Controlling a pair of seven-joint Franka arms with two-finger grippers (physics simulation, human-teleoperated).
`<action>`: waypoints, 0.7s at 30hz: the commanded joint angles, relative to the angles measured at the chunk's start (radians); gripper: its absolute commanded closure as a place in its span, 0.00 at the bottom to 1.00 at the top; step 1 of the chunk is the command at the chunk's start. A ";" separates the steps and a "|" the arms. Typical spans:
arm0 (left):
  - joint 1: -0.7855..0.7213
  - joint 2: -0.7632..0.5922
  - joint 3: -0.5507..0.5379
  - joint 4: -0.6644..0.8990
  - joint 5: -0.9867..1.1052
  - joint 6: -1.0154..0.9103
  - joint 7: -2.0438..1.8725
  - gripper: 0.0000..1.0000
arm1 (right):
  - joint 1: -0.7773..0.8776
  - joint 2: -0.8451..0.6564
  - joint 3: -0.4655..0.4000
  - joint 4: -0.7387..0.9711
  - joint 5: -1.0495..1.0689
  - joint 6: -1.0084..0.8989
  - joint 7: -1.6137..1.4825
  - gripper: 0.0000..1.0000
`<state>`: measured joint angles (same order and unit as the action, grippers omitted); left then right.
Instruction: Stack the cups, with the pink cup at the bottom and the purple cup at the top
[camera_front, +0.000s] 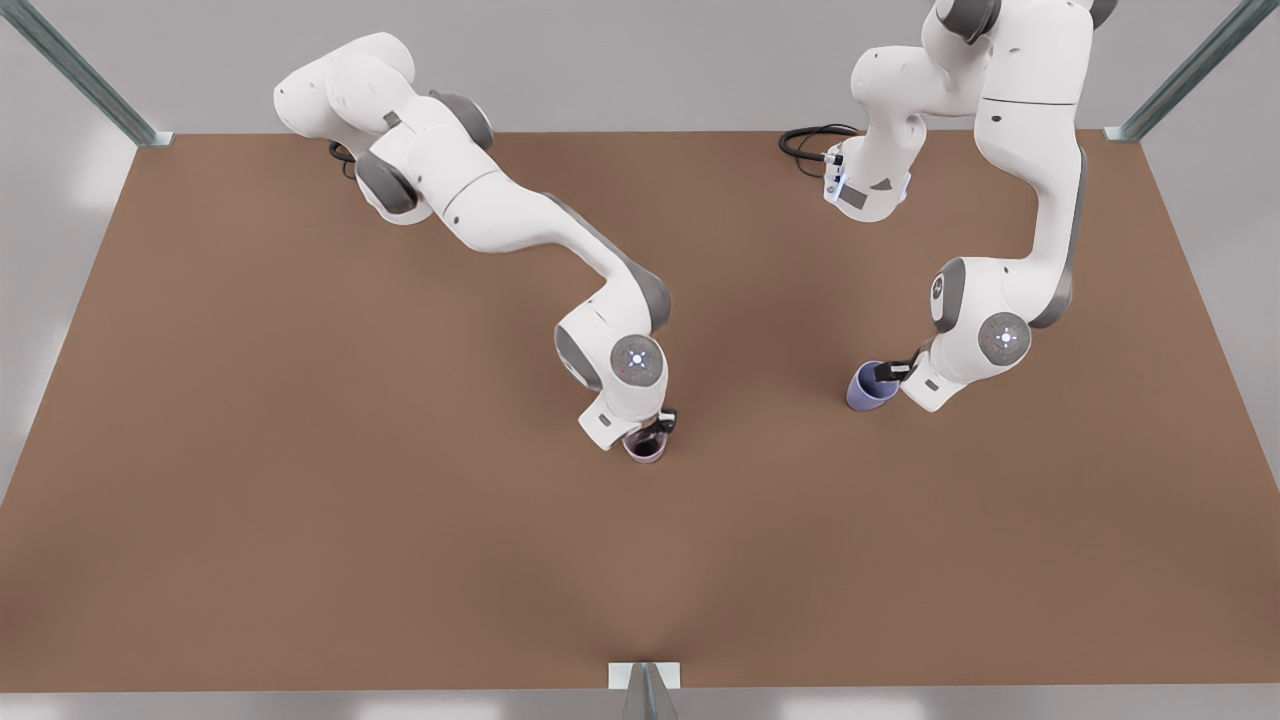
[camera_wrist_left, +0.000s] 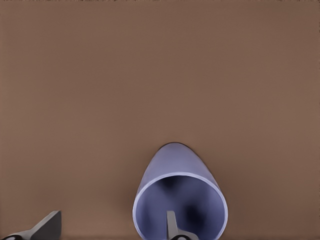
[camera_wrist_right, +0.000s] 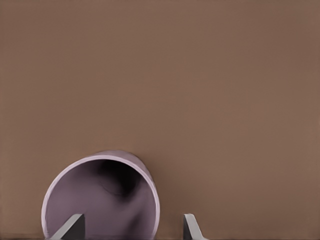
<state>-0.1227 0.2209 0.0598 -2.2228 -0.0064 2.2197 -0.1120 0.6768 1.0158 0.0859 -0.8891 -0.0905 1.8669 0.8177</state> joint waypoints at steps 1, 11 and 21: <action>0.000 0.001 0.000 0.000 0.000 0.000 0.000 0.00 | -0.003 -0.011 0.000 -0.014 0.000 0.000 -0.002 0.00; 0.000 0.021 0.000 -0.032 0.000 0.067 0.000 0.00 | -0.735 -0.836 -0.006 -0.906 0.083 0.118 -0.857 0.00; 0.000 0.041 -0.002 -0.040 -0.110 0.133 -0.002 0.67 | -0.752 -0.714 -0.009 -0.531 0.144 -0.195 -0.669 0.00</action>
<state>-0.1227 0.2623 0.0583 -2.2626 -0.0933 2.3517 -0.1120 -0.0751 0.3023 0.0767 -1.4246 0.0537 1.6706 0.1531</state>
